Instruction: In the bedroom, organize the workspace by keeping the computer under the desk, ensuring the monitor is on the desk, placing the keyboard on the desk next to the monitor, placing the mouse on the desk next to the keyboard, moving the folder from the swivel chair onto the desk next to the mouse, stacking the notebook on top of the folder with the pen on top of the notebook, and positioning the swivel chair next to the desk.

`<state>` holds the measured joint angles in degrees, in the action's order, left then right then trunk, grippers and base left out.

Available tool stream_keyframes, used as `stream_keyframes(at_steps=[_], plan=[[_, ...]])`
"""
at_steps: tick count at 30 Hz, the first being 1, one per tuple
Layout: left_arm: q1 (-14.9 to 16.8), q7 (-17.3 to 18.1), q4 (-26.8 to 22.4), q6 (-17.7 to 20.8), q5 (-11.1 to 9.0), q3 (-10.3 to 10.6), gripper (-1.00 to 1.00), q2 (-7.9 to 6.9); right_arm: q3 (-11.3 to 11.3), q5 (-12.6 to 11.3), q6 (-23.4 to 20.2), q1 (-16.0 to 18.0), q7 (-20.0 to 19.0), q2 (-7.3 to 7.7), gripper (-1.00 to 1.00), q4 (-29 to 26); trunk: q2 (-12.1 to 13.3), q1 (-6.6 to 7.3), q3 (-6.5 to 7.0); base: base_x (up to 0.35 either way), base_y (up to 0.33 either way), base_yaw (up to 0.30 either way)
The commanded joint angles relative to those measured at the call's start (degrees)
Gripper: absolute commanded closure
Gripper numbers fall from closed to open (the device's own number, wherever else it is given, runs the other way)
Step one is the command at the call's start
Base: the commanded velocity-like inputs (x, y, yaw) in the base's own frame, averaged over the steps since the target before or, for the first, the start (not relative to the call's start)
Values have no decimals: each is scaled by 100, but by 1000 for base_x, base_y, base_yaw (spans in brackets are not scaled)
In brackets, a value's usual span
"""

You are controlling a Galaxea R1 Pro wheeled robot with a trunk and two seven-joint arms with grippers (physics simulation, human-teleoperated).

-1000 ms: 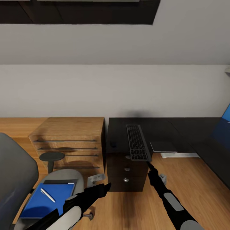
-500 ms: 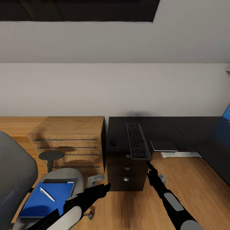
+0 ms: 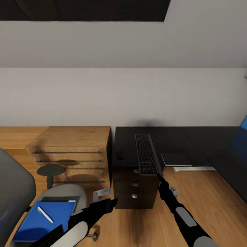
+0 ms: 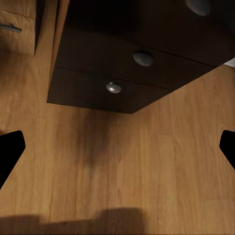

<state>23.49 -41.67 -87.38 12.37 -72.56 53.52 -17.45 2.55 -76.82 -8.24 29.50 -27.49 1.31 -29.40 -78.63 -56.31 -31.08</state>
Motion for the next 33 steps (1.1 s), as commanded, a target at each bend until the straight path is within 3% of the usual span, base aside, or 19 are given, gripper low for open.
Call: stream_keyframes(at_steps=[1, 15, 27, 33], plan=[[11, -34, -8, 11, -19, 9, -100, -4, 18, -61, -57, 4, -19, -9, -100, 3, -3, -1, -6, 31, -16, 0], [13, -26, -35, 8, -7, 7, -100, 1, 26, -54, -55, 4, -20, 1, -100, 4, -3, -1, -6, 67, -28, 0], [12, -32, -51, -7, 5, 3, -100, 5, 24, -52, -55, 4, -20, 1, -100, 4, -485, -264, -221, 2, -1, 0], [8, -34, -46, -7, -3, 0, -100, -7, 22, -52, -55, 4, -26, 1, -100, 1, -485, -264, -221, 0, 0, 0]])
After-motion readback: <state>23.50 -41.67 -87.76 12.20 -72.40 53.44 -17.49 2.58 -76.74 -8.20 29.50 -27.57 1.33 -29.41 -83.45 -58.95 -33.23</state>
